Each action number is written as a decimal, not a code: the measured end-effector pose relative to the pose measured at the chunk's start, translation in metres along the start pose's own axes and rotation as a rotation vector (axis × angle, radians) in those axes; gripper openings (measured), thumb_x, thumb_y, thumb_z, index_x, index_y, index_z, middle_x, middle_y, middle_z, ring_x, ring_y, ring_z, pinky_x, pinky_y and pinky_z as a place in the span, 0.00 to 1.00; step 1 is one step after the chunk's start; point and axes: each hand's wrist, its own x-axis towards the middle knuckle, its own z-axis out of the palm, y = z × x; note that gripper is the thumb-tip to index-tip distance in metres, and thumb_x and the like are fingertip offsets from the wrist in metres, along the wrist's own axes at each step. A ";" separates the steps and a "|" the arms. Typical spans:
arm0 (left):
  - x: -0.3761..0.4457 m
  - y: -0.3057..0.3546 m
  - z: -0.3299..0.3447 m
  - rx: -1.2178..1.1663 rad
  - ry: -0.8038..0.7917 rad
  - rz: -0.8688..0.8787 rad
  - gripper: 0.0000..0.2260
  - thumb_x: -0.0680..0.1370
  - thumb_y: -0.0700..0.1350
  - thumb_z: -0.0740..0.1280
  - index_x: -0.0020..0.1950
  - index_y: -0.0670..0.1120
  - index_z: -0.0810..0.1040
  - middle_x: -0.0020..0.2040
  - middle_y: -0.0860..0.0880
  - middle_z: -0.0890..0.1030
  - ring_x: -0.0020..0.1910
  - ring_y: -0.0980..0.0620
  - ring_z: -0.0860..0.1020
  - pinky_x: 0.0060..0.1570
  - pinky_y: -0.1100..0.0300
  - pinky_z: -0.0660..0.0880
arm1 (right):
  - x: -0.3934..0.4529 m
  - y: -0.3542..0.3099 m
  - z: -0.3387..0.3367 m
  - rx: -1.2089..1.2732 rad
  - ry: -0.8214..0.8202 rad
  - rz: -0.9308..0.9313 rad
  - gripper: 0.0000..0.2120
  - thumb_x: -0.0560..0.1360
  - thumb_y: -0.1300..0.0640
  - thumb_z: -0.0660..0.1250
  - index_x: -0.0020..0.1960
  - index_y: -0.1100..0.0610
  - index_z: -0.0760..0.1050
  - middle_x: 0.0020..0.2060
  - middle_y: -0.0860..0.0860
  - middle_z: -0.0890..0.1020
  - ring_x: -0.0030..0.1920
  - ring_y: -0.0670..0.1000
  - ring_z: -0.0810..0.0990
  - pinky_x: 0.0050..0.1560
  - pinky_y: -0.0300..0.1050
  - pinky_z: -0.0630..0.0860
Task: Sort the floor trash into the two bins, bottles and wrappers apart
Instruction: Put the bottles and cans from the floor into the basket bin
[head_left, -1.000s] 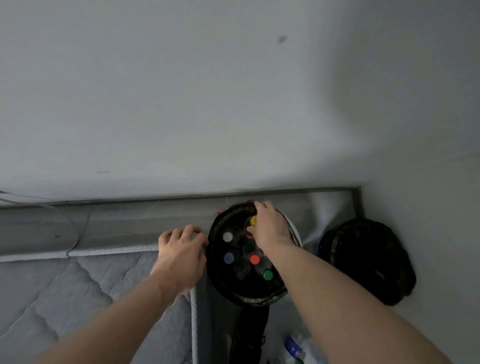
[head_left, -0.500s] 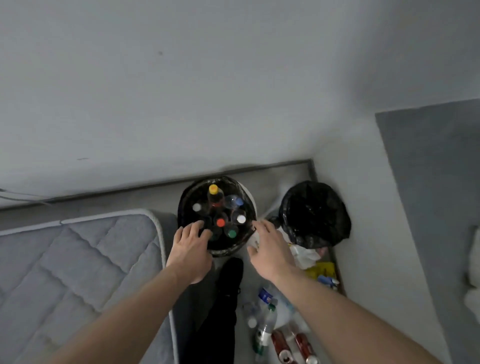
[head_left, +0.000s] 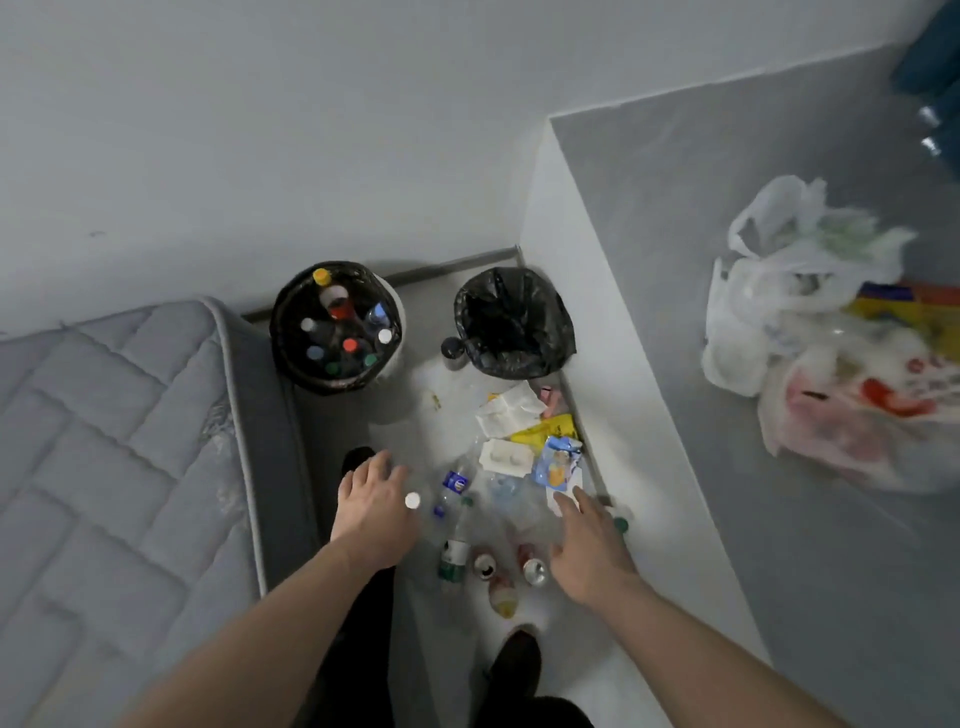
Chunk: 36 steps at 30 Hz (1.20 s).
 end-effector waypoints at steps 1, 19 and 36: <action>-0.020 0.009 0.006 -0.008 -0.017 -0.011 0.25 0.76 0.54 0.61 0.74 0.53 0.66 0.78 0.48 0.58 0.77 0.44 0.59 0.76 0.49 0.54 | -0.018 0.014 0.004 0.003 0.002 -0.002 0.35 0.76 0.55 0.66 0.80 0.52 0.55 0.80 0.52 0.55 0.78 0.56 0.57 0.76 0.49 0.60; -0.159 0.039 0.165 -0.033 -0.197 -0.011 0.25 0.78 0.49 0.60 0.76 0.52 0.63 0.76 0.49 0.58 0.69 0.44 0.68 0.68 0.50 0.67 | -0.127 0.107 0.119 0.064 -0.047 0.003 0.32 0.79 0.54 0.62 0.80 0.50 0.55 0.79 0.48 0.55 0.77 0.53 0.60 0.75 0.46 0.62; -0.098 0.127 0.310 -0.365 -0.196 -0.305 0.26 0.77 0.49 0.65 0.74 0.51 0.65 0.75 0.50 0.56 0.59 0.37 0.78 0.59 0.48 0.75 | 0.022 0.217 0.099 -0.116 -0.044 -0.003 0.36 0.74 0.55 0.65 0.79 0.50 0.55 0.78 0.53 0.54 0.72 0.60 0.69 0.67 0.50 0.71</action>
